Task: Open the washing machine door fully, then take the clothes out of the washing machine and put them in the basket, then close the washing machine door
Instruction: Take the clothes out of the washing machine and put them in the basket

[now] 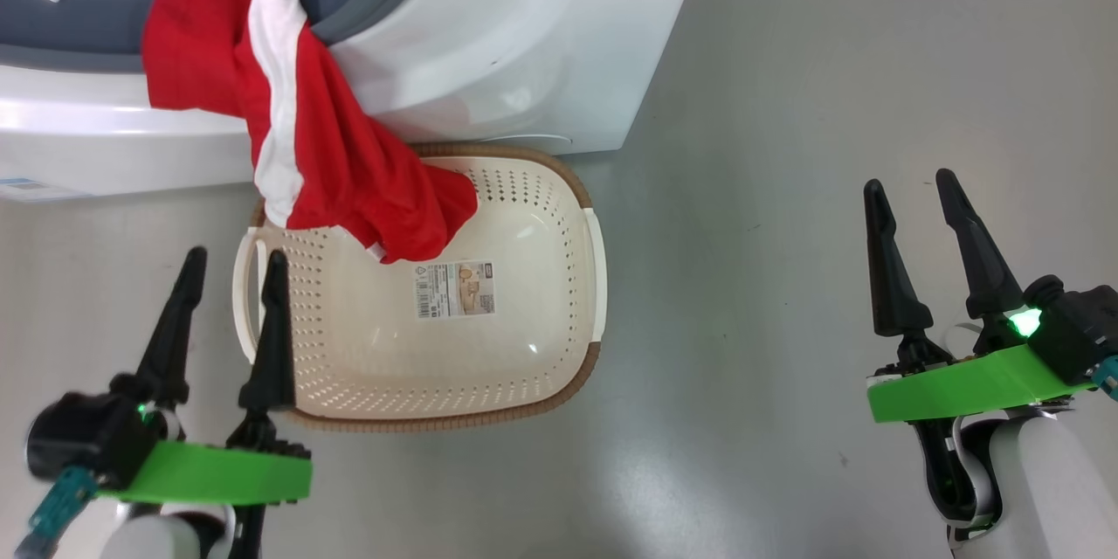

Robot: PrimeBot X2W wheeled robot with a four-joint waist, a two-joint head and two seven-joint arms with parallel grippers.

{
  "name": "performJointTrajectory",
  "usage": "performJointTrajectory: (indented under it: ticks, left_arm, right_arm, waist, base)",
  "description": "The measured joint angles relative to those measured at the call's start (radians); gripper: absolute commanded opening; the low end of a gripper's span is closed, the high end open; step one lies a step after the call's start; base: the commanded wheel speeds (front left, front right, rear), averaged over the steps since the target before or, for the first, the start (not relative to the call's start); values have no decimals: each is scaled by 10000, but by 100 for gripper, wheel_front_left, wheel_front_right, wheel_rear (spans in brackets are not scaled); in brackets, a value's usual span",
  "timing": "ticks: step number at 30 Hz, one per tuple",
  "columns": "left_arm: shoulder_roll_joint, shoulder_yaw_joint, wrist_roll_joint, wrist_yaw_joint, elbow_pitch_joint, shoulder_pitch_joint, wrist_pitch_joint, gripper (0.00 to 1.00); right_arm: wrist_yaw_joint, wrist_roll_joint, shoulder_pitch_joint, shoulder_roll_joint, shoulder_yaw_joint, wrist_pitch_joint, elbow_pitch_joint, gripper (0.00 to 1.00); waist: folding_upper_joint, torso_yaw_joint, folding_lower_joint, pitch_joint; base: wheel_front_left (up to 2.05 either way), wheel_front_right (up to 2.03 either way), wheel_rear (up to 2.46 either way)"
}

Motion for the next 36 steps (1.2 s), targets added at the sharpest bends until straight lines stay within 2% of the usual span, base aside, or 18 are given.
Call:
performJointTrajectory:
  ticks: [7, 16, 25, 36]
  left_arm:
    - [502, -673, -33, 0, 1233, -1104, 2, 100]
    - [869, -1298, -119, -2, 3285, -3060, 2, 100]
    - [1149, -1684, -207, -2, 5001, -4939, 2, 100]
    - [1346, -2102, -207, -2, 6635, -6345, 2, 100]
  right_arm:
    - [0, 0, -7, -2, 4, 0, -4, 100]
    - [0, 0, -138, -2, 130, 0, -19, 100]
    - [0, 2, -447, -2, 286, 0, -123, 100]
    - [0, 17, -684, -4, 334, 0, -238, 100]
  waist:
    - [0, 53, 0, 114]
    - [0, -23, 0, 408]
    - [0, -199, 0, 831]
    - [0, -505, 0, 1248]
  base:
    - [0, 0, 0]
    - [0, 0, 0]
    - [0, 0, 0]
    - [0, 0, 0]
